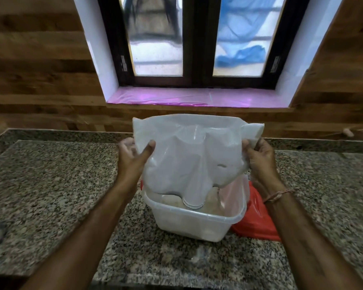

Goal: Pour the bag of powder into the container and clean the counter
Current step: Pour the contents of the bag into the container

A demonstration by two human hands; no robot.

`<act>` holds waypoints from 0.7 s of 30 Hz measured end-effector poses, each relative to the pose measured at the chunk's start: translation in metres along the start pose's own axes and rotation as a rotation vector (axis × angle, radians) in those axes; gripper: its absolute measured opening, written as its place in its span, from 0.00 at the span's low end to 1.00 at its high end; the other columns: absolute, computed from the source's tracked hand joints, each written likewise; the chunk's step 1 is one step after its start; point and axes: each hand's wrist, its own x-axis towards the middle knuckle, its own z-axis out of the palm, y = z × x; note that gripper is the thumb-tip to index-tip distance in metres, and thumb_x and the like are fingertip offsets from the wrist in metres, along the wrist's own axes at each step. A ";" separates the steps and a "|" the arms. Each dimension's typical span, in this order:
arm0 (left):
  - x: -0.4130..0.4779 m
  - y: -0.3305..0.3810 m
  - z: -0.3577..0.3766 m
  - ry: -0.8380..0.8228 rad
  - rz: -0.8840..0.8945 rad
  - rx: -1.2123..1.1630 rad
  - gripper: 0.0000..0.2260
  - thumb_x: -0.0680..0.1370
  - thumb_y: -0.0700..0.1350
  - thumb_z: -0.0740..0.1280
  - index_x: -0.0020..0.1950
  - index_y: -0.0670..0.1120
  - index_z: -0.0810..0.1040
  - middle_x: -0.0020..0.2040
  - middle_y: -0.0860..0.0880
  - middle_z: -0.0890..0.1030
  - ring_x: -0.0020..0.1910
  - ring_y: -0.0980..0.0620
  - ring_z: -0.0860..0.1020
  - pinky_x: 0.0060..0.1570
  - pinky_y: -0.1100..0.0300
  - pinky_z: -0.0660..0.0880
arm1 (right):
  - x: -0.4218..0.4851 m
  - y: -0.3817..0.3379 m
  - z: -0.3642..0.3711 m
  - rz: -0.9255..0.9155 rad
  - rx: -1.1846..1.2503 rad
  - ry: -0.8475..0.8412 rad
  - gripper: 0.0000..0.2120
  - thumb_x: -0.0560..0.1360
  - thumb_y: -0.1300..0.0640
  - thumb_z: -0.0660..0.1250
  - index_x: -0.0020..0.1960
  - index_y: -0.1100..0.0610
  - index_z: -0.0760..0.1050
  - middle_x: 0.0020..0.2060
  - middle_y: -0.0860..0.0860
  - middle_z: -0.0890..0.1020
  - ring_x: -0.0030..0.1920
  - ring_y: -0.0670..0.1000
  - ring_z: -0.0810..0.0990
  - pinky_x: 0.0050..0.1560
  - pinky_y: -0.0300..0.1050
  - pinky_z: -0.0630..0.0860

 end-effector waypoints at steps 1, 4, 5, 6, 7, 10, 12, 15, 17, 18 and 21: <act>-0.004 -0.001 0.000 -0.073 -0.035 -0.049 0.25 0.75 0.52 0.76 0.67 0.44 0.75 0.60 0.45 0.84 0.57 0.44 0.84 0.49 0.52 0.84 | 0.000 -0.001 0.002 0.034 0.053 -0.005 0.05 0.81 0.60 0.68 0.56 0.57 0.80 0.44 0.47 0.89 0.45 0.45 0.87 0.45 0.46 0.85; -0.013 0.002 0.011 0.002 -0.001 0.002 0.14 0.75 0.49 0.77 0.58 0.45 0.83 0.51 0.46 0.88 0.49 0.46 0.87 0.48 0.43 0.84 | 0.000 0.002 -0.008 0.086 0.014 -0.198 0.21 0.77 0.51 0.70 0.66 0.60 0.77 0.56 0.54 0.87 0.56 0.54 0.87 0.51 0.51 0.86; -0.013 0.006 0.014 0.039 0.013 -0.008 0.14 0.75 0.49 0.77 0.57 0.45 0.83 0.50 0.47 0.88 0.48 0.46 0.87 0.49 0.42 0.84 | 0.000 0.005 -0.013 0.087 -0.092 -0.289 0.24 0.76 0.51 0.71 0.69 0.61 0.76 0.59 0.55 0.87 0.59 0.55 0.87 0.53 0.51 0.85; -0.012 0.010 0.015 0.053 0.025 -0.028 0.15 0.75 0.50 0.77 0.58 0.46 0.83 0.51 0.47 0.87 0.48 0.47 0.87 0.49 0.42 0.84 | -0.002 0.008 -0.016 0.079 -0.190 -0.371 0.24 0.76 0.54 0.73 0.70 0.60 0.76 0.60 0.55 0.86 0.60 0.54 0.86 0.55 0.50 0.85; -0.010 0.015 0.015 0.041 0.036 -0.045 0.18 0.75 0.52 0.77 0.61 0.47 0.81 0.53 0.48 0.87 0.50 0.47 0.86 0.50 0.44 0.84 | -0.002 0.011 -0.020 0.076 -0.244 -0.416 0.23 0.76 0.58 0.74 0.69 0.61 0.77 0.60 0.54 0.87 0.60 0.53 0.86 0.56 0.49 0.85; -0.009 0.019 0.011 -0.160 0.053 -0.010 0.26 0.73 0.56 0.77 0.67 0.53 0.72 0.60 0.52 0.83 0.57 0.53 0.83 0.53 0.52 0.83 | -0.001 0.016 -0.023 0.035 -0.211 -0.266 0.13 0.77 0.65 0.72 0.62 0.63 0.81 0.52 0.52 0.89 0.53 0.52 0.88 0.54 0.52 0.86; -0.013 0.009 0.007 -0.331 0.016 0.097 0.22 0.73 0.50 0.79 0.63 0.56 0.74 0.57 0.54 0.84 0.55 0.56 0.84 0.51 0.57 0.83 | 0.001 0.015 -0.024 0.012 -0.178 -0.152 0.11 0.79 0.65 0.70 0.61 0.65 0.81 0.49 0.52 0.90 0.50 0.52 0.88 0.50 0.49 0.87; -0.019 -0.010 0.001 -0.306 0.001 0.191 0.13 0.72 0.43 0.79 0.54 0.51 0.82 0.49 0.53 0.88 0.51 0.53 0.86 0.47 0.56 0.84 | 0.003 0.007 -0.023 -0.024 -0.125 -0.112 0.09 0.80 0.64 0.69 0.60 0.63 0.81 0.49 0.53 0.89 0.49 0.52 0.88 0.49 0.48 0.86; -0.016 -0.017 0.001 -0.181 -0.026 0.124 0.10 0.73 0.44 0.78 0.54 0.47 0.84 0.49 0.49 0.88 0.50 0.47 0.87 0.48 0.50 0.84 | 0.001 0.001 -0.022 -0.010 -0.070 -0.158 0.08 0.81 0.63 0.69 0.59 0.60 0.82 0.50 0.52 0.89 0.49 0.50 0.88 0.47 0.46 0.86; -0.014 -0.018 0.002 -0.143 -0.049 0.059 0.10 0.74 0.44 0.77 0.53 0.45 0.85 0.49 0.47 0.88 0.49 0.45 0.87 0.48 0.49 0.84 | 0.000 -0.001 -0.022 0.018 -0.078 -0.209 0.09 0.80 0.62 0.69 0.59 0.57 0.82 0.51 0.52 0.89 0.50 0.50 0.88 0.47 0.44 0.85; -0.011 -0.012 0.010 -0.077 -0.113 -0.128 0.10 0.76 0.45 0.76 0.54 0.42 0.84 0.50 0.43 0.88 0.49 0.42 0.87 0.49 0.45 0.84 | -0.005 0.007 -0.028 0.070 -0.367 -0.374 0.14 0.74 0.62 0.76 0.60 0.55 0.83 0.52 0.50 0.89 0.53 0.49 0.89 0.50 0.44 0.86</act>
